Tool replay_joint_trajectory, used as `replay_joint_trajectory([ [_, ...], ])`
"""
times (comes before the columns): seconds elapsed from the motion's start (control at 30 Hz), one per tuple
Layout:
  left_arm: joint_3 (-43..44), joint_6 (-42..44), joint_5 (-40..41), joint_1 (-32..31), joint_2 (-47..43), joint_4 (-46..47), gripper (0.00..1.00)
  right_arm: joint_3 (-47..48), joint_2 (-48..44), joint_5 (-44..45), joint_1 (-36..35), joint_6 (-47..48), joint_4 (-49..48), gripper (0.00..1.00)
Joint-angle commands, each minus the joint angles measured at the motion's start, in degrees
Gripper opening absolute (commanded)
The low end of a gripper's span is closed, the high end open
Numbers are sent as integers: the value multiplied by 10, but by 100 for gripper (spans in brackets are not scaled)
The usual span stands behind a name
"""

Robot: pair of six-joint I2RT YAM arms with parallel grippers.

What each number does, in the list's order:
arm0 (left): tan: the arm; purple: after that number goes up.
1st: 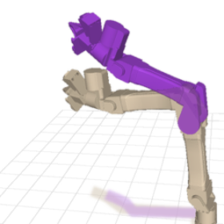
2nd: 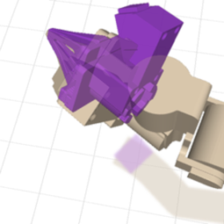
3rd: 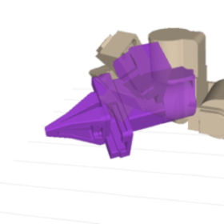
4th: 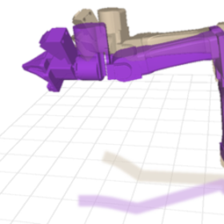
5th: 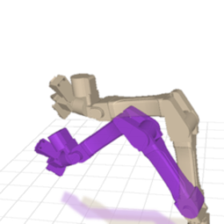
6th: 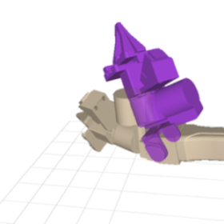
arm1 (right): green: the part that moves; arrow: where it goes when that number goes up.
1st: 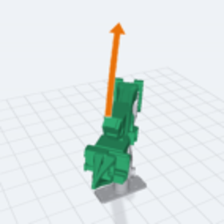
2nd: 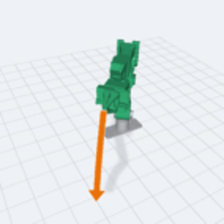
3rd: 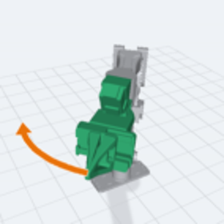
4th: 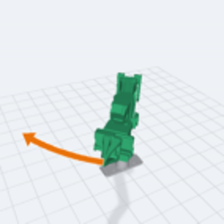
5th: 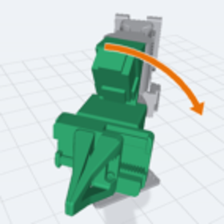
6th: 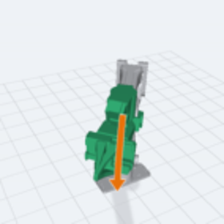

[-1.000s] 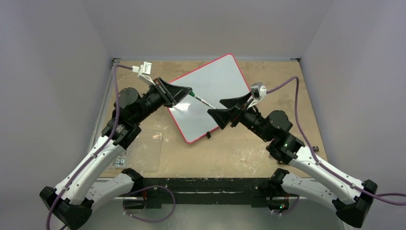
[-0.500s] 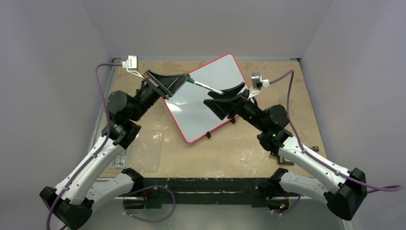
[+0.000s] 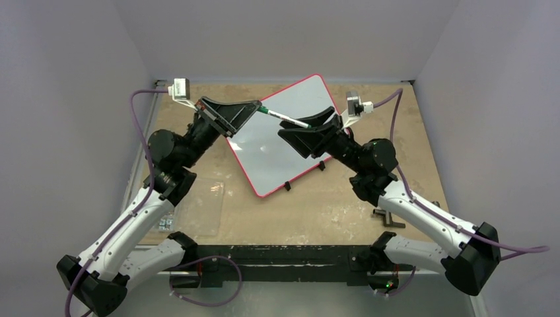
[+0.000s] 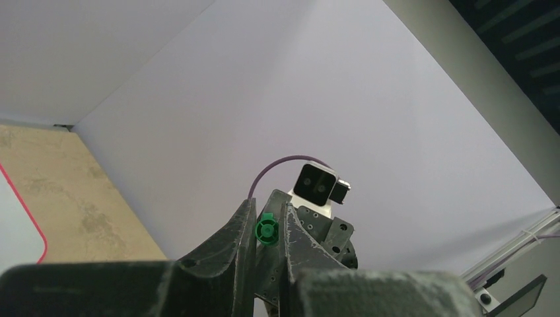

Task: Write a sentence on the whiteboard
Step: Open the pen cap of the whiteboard marker.

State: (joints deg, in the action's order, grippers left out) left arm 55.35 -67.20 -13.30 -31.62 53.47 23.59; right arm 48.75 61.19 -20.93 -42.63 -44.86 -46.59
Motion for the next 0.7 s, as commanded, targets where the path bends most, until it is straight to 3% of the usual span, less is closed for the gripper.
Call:
replay_joint_trajectory([
  [0.0,-14,-16,-7,1,5,60,0,33,12,-23,2,-16,-47,42],
  [0.67,-55,-13,-19,1,-10,96,0,66,54,-8,3,-19,-53,35],
])
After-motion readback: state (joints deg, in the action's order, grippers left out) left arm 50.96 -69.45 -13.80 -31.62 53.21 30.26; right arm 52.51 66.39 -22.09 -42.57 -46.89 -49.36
